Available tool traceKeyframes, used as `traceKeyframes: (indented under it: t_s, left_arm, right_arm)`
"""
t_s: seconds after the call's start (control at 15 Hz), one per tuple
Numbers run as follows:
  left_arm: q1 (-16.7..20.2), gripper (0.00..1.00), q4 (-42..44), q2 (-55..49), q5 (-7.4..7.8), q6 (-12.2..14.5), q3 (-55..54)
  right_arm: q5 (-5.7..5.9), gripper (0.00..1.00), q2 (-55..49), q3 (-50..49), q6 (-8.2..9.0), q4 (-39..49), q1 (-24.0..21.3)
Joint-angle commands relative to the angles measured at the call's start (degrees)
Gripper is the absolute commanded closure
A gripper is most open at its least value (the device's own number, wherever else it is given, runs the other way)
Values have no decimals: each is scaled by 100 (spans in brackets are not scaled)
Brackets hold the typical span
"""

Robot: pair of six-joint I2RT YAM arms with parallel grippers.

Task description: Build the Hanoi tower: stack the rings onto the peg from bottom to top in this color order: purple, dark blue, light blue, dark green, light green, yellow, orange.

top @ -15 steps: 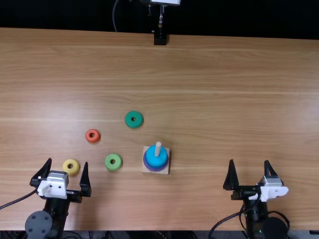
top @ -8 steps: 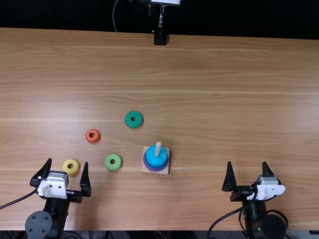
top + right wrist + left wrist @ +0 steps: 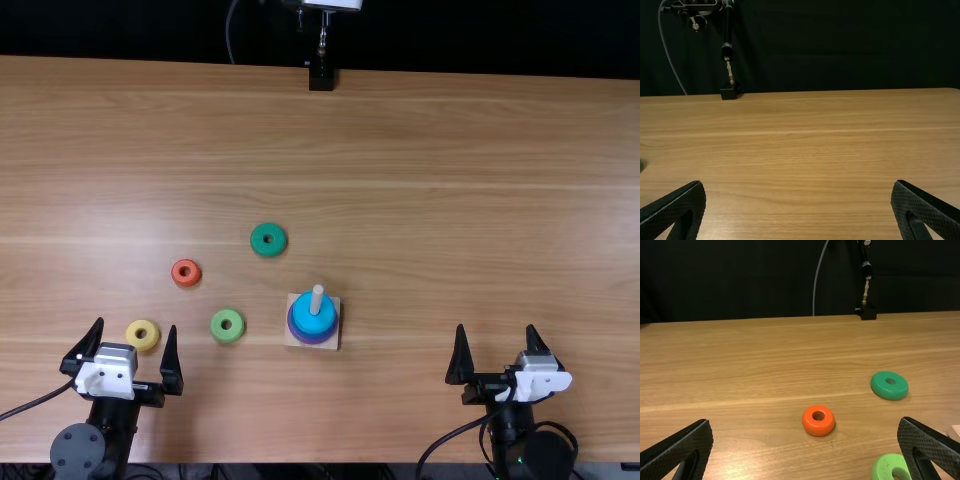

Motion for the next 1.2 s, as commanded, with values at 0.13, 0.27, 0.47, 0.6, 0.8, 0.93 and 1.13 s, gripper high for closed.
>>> traceKeyframes:
  t_s: [0.13, 0.27, 0.47, 0.6, 0.8, 0.93, 1.13]
  left_arm:
    - [56, 0, -63, -67, 21, 63, -287]
    - [56, 0, -74, -67, -21, 63, -287]
    - [29, 0, -53, -67, 0, 53, -287]
    - [-67, 0, 42, 56, 42, 63, -6]
    - [-94, 0, 422, 1507, 64, 63, 1216]
    - [-208, 0, 422, 2412, 64, 63, 2015]
    - [-419, 0, 422, 3651, 53, 63, 2982]
  right_arm:
    - [-35, 0, -40, -36, -17, -17, -54]
    - [-35, 0, -40, -36, -6, -17, -63]
    - [-35, 0, -40, -36, -6, -17, -63]
    - [-35, 0, -40, -36, -17, -17, -54]
    - [-35, 0, -40, -36, -6, -17, -63]
    - [-35, 0, -40, -36, -6, -27, -63]
    - [-35, 0, -40, -36, -17, -27, -63]
